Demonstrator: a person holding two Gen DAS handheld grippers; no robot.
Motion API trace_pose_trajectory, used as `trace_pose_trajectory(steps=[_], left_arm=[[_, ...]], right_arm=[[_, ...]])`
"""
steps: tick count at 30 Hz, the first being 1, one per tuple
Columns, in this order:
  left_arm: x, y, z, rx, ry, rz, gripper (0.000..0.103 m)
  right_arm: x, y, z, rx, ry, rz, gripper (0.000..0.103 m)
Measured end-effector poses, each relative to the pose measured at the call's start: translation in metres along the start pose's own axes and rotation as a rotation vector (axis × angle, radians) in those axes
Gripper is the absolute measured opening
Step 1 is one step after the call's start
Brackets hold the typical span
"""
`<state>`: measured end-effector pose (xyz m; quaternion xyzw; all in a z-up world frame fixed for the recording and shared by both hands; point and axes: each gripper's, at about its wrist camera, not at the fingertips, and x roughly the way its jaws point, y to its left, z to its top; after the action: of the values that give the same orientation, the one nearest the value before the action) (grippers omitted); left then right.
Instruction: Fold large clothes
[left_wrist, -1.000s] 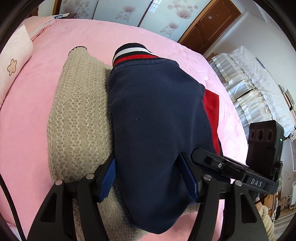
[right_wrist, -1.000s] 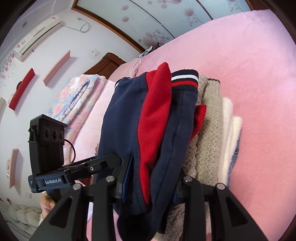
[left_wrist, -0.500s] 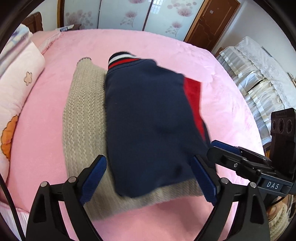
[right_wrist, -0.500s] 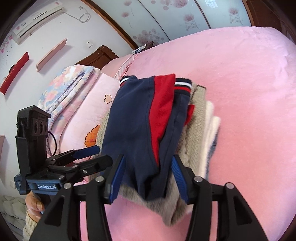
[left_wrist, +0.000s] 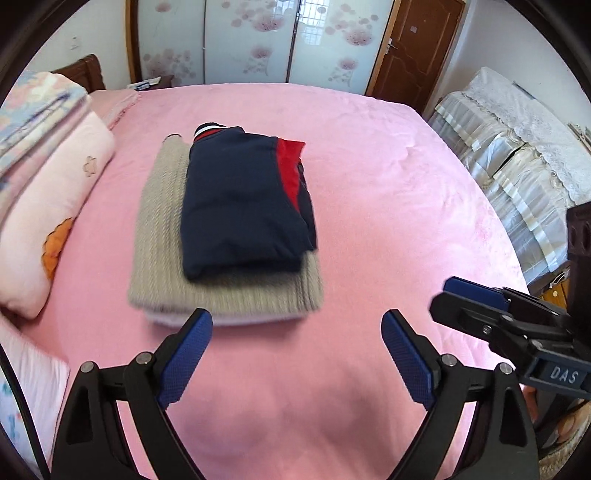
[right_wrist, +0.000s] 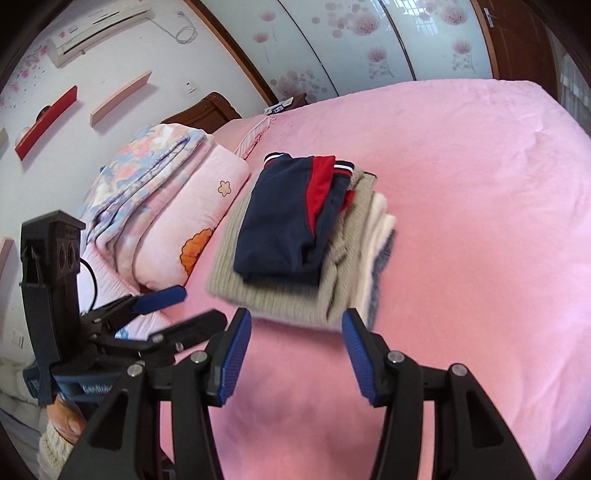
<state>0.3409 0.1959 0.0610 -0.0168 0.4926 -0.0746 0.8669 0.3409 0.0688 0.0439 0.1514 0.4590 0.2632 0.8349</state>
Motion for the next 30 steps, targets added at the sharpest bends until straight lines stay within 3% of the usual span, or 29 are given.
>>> trace_pose_trajectory(steps=[12,16,25,30], left_arm=[[-0.104,-0.086,-0.124,0.022,-0.108,0.121,0.092],[-0.131,-0.11,-0.172,0.015,-0.13,0.096,0.092],[-0.168,-0.154,-0.268,-0.038,-0.186,0.134,0.092],[-0.173,-0.174,-0.312,-0.067,-0.212,0.199,0.092]], right_arm=[[-0.126,-0.003,-0.112,-0.075,-0.031,-0.075,0.052],[-0.163,0.0,-0.157,-0.105,-0.063,-0.101,0.052],[-0.217,-0.001,-0.256,-0.098,-0.143,-0.135,0.052],[-0.236,-0.001,-0.3,-0.101,-0.199,-0.2,0.052]])
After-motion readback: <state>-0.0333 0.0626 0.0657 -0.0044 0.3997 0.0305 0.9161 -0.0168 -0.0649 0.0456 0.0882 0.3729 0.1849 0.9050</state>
